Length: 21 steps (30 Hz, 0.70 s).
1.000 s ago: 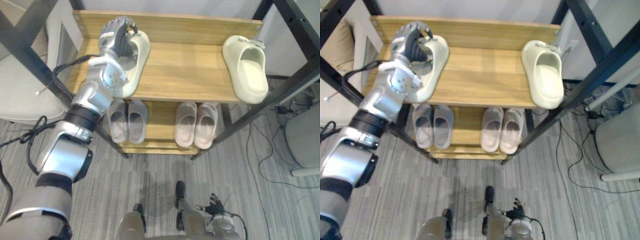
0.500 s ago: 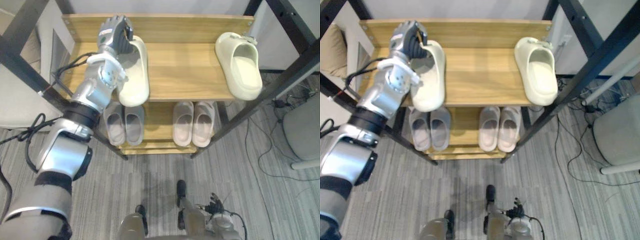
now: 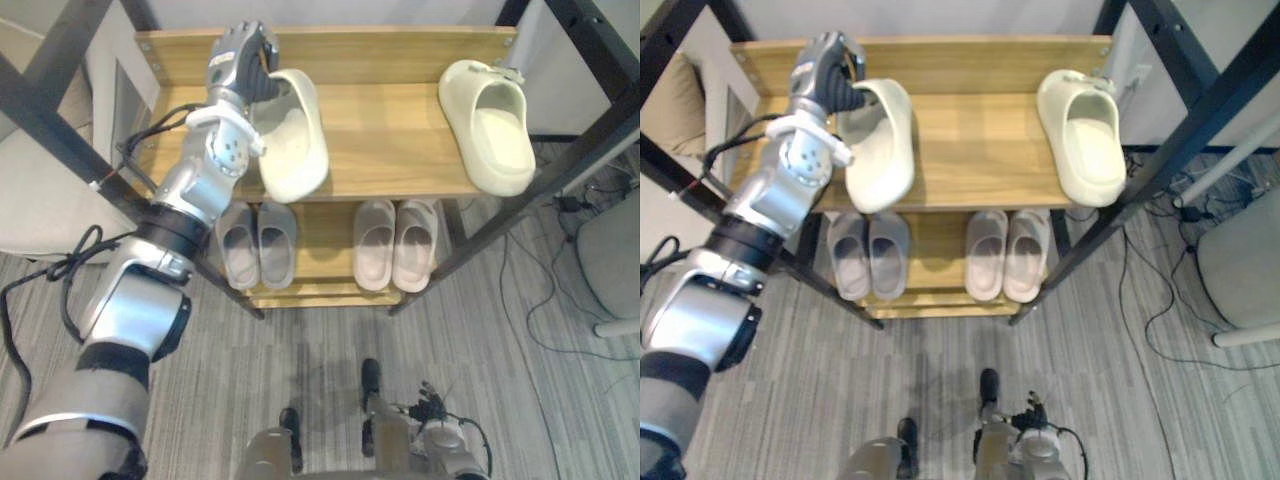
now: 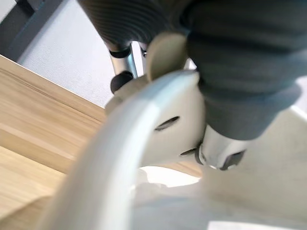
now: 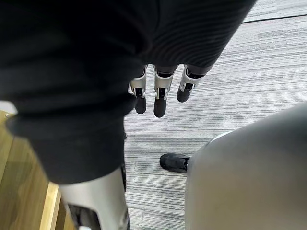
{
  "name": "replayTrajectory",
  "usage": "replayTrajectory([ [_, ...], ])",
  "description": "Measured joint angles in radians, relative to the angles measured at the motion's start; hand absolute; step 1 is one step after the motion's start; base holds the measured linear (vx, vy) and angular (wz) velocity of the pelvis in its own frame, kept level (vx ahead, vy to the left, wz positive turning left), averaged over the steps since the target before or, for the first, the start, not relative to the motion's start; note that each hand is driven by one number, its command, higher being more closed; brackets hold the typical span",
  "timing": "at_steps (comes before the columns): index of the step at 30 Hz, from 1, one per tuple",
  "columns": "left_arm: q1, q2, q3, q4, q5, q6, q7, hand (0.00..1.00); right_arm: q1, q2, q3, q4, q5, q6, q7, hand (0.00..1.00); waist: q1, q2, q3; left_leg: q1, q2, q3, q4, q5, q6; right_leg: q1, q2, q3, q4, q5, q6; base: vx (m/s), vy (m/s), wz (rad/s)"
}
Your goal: Organize the slippers on the shoe rack
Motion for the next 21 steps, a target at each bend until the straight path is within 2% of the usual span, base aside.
replayTrajectory([
  [5, -0.041, -0.028, -0.001, 0.013, -0.008, 0.001, 0.009, 1.0, -0.013, -0.016, -0.005, 0.004, 0.007, -0.001, -0.007, 0.0, -0.006, 0.017, 0.01, -0.008, -0.002, 0.002, -0.004, 0.0, 0.0, -0.012, -0.001, 0.004, 0.0, 0.001, 0.001, 0.01, 0.002, -0.01],
  [21, -0.152, -0.123, -0.056, 0.059, -0.009, 0.004, 0.024, 1.0, -0.028, -0.014, -0.063, 0.002, 0.043, -0.002, -0.01, 0.0, -0.027, 0.033, 0.019, -0.012, -0.011, 0.045, -0.012, -0.009, 0.012, -0.047, 0.0, 0.058, 0.0, 0.004, 0.004, 0.01, -0.003, -0.09],
])
